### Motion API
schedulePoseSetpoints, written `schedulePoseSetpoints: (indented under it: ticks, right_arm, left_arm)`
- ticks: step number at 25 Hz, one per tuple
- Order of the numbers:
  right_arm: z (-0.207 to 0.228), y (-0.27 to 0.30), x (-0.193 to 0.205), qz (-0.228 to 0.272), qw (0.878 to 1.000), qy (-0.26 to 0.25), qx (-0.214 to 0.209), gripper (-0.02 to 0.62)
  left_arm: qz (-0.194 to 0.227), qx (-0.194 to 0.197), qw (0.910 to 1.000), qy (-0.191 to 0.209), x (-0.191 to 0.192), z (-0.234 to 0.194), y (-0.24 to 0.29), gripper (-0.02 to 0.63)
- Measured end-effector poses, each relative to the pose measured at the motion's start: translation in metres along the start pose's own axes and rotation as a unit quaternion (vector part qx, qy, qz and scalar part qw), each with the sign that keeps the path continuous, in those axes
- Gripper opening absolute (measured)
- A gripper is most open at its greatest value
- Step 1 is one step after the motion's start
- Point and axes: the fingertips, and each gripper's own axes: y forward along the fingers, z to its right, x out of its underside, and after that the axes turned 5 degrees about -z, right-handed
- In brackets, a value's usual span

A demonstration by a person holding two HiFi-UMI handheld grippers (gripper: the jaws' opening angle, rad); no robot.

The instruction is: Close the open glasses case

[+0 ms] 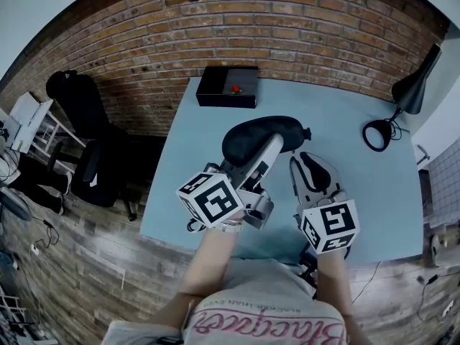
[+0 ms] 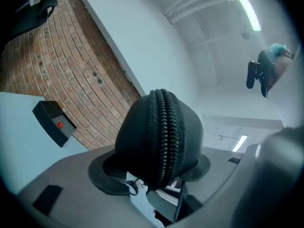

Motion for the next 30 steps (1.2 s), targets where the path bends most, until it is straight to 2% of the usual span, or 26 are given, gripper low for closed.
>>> schedulePoseSetpoints:
  ticks: [1, 8, 9, 10, 14, 23, 27, 30]
  right_arm:
    - [-0.001, 0.001, 0.001, -0.004, 1.0, -0.002, -0.003, 0.086]
    - [-0.004, 0.005, 0.003, -0.015, 1.0, -0.018, 0.0, 0.086]
    - [-0.004, 0.004, 0.003, -0.015, 1.0, -0.023, 0.006, 0.079]
    - [-0.002, 0.003, 0.003, -0.014, 1.0, -0.025, 0.013, 0.021]
    - [0.002, 0.002, 0.002, -0.011, 1.0, -0.011, 0.015, 0.02]
    - [-0.001, 0.0, 0.001, -0.011, 0.999, -0.032, 0.013, 0.02]
    - [0.001, 0.001, 0.0, -0.011, 0.999, -0.034, 0.016, 0.02]
    - [0.004, -0.002, -0.003, -0.006, 0.999, -0.036, 0.021, 0.02]
  left_arm:
    - [-0.001, 0.002, 1.0, -0.008, 0.0, 0.0, 0.0, 0.262]
    - [-0.018, 0.019, 0.999, -0.036, 0.005, 0.002, 0.001, 0.262]
    - [-0.02, 0.019, 0.9989, -0.039, 0.006, 0.002, 0.001, 0.262]
    - [-0.022, 0.02, 0.9987, -0.042, 0.007, 0.002, 0.001, 0.263]
    - [-0.026, 0.027, 0.9979, -0.053, 0.007, 0.001, 0.0, 0.262]
    - [-0.043, 0.05, 0.9955, -0.068, 0.006, -0.003, -0.005, 0.258]
    - [-0.052, 0.062, 0.995, -0.06, 0.006, -0.003, -0.007, 0.258]
    - [-0.064, 0.08, 0.994, -0.037, 0.004, 0.002, -0.01, 0.256]
